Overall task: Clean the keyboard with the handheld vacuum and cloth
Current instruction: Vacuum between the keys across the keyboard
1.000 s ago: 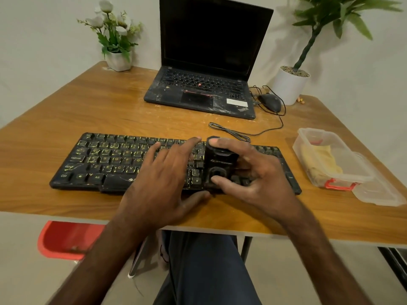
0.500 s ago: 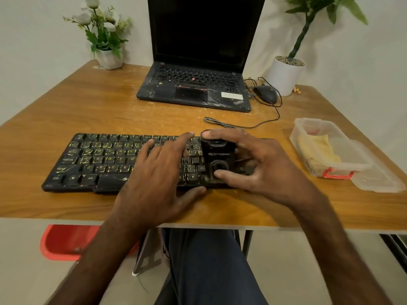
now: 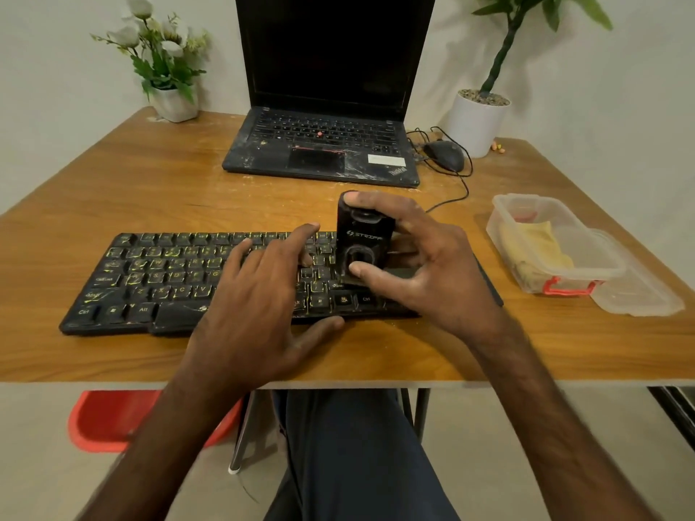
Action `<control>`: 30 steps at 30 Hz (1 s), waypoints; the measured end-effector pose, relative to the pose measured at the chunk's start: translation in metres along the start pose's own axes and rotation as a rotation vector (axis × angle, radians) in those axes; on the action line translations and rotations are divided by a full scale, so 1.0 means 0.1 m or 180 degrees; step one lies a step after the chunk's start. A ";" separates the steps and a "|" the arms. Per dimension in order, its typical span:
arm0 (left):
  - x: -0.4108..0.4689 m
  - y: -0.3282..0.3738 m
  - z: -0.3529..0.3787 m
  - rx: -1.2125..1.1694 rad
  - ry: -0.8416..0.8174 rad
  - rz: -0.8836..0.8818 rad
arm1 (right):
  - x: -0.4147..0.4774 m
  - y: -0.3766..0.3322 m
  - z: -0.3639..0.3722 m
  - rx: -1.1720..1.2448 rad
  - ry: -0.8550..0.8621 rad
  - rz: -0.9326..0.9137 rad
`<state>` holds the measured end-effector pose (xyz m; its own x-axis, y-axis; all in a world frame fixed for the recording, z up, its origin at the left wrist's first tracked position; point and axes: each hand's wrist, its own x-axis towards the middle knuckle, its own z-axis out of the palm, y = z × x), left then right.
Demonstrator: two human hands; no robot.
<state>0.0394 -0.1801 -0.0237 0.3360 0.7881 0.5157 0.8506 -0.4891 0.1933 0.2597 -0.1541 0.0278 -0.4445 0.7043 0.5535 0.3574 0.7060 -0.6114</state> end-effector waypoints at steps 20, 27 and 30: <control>-0.02 -0.03 0.01 -0.0221 0.0075 0.0027 | 0.02 -0.04 0.11 -0.0077 -0.0410 0.0130; -0.01 -0.02 0.00 -0.0393 0.0095 -0.0057 | 0.07 -0.10 -0.24 -0.0941 -0.0642 0.0118; -0.01 -0.02 0.02 -0.0288 0.0097 -0.0009 | 0.07 -0.08 0.02 -0.0446 -0.0524 0.0060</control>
<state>0.0377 -0.1793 -0.0262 0.3201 0.7785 0.5400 0.8110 -0.5197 0.2685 0.2522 -0.1551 0.0360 -0.5608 0.7040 0.4358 0.4724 0.7043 -0.5299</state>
